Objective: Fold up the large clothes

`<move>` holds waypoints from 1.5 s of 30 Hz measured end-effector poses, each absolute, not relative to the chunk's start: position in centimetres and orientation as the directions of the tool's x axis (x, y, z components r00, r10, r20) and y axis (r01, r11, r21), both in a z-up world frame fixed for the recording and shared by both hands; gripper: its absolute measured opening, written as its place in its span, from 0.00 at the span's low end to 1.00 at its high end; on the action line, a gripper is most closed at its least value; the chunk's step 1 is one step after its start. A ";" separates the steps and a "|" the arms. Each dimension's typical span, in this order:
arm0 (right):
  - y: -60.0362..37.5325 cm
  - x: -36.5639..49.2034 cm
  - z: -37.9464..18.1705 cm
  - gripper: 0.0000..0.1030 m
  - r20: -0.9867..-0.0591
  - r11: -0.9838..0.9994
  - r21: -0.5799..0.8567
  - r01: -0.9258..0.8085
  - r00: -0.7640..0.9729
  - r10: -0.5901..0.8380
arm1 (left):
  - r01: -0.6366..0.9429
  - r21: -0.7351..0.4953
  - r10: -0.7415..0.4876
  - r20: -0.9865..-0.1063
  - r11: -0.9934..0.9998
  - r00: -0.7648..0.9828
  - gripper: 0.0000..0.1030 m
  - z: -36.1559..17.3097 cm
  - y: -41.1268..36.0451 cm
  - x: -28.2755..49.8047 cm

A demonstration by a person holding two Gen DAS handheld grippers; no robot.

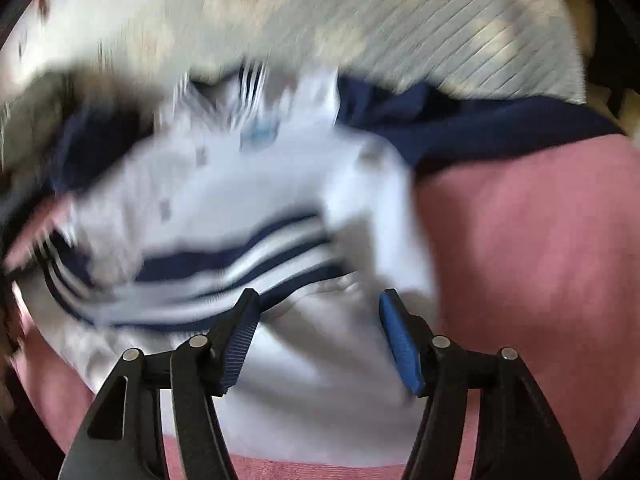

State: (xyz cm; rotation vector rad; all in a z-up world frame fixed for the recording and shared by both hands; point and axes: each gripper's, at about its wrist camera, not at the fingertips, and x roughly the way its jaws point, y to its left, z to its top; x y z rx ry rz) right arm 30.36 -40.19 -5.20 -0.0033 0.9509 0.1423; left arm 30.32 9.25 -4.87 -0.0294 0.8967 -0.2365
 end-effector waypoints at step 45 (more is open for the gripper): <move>-23.8 17.7 -5.7 0.64 -0.723 0.811 -0.358 -0.462 0.687 0.071 | 0.510 0.369 -0.087 -0.739 0.777 0.668 0.89 -5.2 -2.3 18.9</move>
